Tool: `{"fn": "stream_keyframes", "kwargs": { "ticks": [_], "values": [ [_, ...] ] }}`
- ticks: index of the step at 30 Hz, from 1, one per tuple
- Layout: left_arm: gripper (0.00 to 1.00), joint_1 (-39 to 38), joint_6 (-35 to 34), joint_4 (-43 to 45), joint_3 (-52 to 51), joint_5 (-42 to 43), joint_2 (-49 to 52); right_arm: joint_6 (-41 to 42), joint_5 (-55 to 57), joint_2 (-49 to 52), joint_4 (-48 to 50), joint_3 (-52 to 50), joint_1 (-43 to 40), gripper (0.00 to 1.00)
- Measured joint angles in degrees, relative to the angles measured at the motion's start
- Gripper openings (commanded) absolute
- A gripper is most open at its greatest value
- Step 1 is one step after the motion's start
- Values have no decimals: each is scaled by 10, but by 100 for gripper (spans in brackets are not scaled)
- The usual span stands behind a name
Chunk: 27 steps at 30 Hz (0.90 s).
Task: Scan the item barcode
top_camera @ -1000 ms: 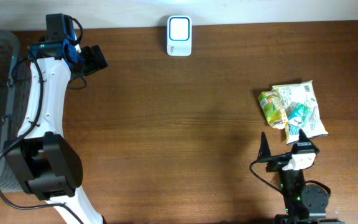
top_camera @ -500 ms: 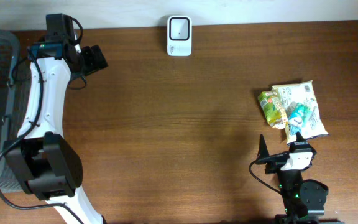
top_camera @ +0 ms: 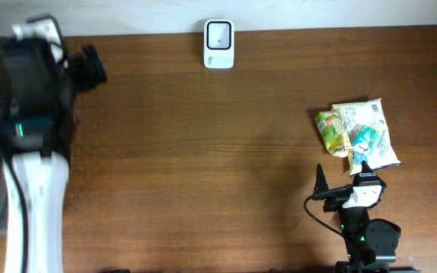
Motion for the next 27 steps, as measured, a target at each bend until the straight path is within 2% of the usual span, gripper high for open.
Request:
{"fn": "stream_keyframes", "kwargs": {
  "ticks": [2,3,8,10,14,19,22,27],
  "values": [
    [99,0,30,61,-96,13,-71,0,0,-1,0,0,0,99],
    [99,0,43,122,-190,17,-125,0,0,0,0,0,0,99],
    [99,0,66,294,-490,30,-342,0,0,-1,0,0,0,99],
    [99,0,76,327,-581,32,-421,0,0,-1,0,0,0,99],
    [99,-1,98,340,-719,33,-575,0,0,-1,0,0,1,99],
    [99,-7,124,314,-802,33,-694,0,0,-1,0,0,1,99],
    [99,-8,136,257,-809,32,-723,0,0,-1,0,0,1,99],
    [99,-9,140,258,-809,33,-771,0,0,-1,0,0,1,99]
  ]
}}
